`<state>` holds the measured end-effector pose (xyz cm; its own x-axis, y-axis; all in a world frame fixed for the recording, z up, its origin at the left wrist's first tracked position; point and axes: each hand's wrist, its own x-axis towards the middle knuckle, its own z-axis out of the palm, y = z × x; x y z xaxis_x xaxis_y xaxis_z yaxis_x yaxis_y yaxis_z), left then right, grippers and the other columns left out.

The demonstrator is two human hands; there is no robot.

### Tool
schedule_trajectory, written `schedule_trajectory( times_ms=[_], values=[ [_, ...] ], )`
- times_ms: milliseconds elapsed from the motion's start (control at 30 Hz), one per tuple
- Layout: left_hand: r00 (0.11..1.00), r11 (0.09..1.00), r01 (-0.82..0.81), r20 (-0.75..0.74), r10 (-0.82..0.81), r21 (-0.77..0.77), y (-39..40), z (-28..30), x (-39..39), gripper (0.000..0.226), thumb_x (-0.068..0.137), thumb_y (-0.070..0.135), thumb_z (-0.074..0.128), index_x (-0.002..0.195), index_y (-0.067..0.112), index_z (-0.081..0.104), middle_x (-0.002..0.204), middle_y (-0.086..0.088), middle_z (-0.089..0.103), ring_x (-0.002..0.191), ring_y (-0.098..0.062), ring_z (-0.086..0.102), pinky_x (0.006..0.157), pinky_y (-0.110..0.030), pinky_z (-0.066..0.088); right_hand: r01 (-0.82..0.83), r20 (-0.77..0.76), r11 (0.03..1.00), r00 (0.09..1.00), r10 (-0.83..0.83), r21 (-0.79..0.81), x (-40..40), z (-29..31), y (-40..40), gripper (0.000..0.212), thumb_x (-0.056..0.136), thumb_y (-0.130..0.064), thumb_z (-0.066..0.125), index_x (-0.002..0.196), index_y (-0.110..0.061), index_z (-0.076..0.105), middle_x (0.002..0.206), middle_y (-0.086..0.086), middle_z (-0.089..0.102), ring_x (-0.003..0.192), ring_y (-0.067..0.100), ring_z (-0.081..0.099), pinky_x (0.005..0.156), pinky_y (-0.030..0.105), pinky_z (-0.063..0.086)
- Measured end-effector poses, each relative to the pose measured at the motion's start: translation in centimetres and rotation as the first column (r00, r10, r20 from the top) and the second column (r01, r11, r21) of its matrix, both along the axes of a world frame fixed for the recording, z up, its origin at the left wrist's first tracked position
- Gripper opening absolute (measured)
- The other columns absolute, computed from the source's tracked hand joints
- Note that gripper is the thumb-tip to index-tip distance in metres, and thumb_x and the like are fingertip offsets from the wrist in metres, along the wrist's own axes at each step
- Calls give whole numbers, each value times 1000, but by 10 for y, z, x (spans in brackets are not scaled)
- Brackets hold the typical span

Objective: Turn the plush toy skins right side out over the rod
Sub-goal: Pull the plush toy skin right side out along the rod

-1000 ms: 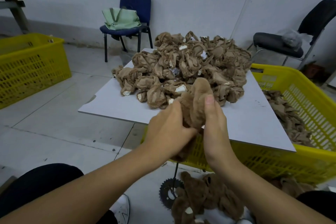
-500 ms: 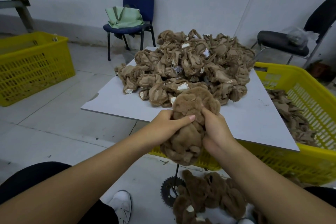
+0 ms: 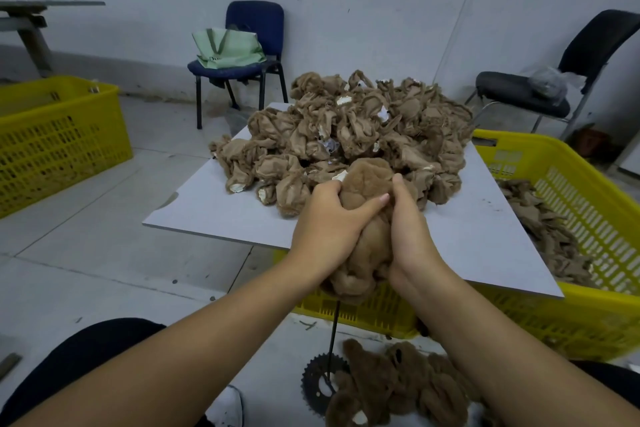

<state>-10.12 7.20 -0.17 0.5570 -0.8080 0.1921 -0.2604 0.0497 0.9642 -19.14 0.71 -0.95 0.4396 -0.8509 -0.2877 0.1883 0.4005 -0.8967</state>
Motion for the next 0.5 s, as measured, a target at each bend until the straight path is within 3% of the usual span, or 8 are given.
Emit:
schedule_trajectory(
  times_ms=[100,233,300,367,500],
  values=[
    [997,996,47,-62,-42,81,-6,-5,-3,27,82,50,69,92,25,75,84,3,77,84,-15,75,83,-46,60,47,-96,996,994,-54,-78,9,-15,5,78,65,-85,49,105,-23,73,89,-4,78,80,9,75,60,26,59],
    [972,983,143,-203,-118,113,-11,-6,-6,28,96,42,61,90,19,76,81,-2,77,82,-14,75,77,-34,57,113,-72,987,990,-121,-111,24,-31,-3,94,49,-101,46,104,-28,66,83,-12,76,74,-6,70,61,16,52],
    [959,983,131,-269,-92,132,-11,-6,-4,30,100,41,55,98,19,75,89,-2,78,86,-11,74,77,-28,55,54,-133,990,989,-71,-129,31,-36,-6,80,73,-92,41,105,-23,67,83,-6,76,81,1,73,56,11,51],
    [944,978,130,-323,-71,165,-9,-4,1,38,104,43,46,111,16,72,102,-4,77,97,-13,72,87,-30,54,-16,-206,987,978,-17,-157,34,-44,-7,59,98,-66,34,104,-19,68,79,-5,76,84,8,73,54,11,49],
    [950,982,100,-309,-47,158,-6,-2,6,42,107,40,41,117,11,69,107,-9,74,101,-16,69,87,-28,53,-111,-244,978,968,67,-174,29,-46,-3,41,105,-45,39,109,-14,65,90,2,73,93,18,71,69,26,51]
  ],
)
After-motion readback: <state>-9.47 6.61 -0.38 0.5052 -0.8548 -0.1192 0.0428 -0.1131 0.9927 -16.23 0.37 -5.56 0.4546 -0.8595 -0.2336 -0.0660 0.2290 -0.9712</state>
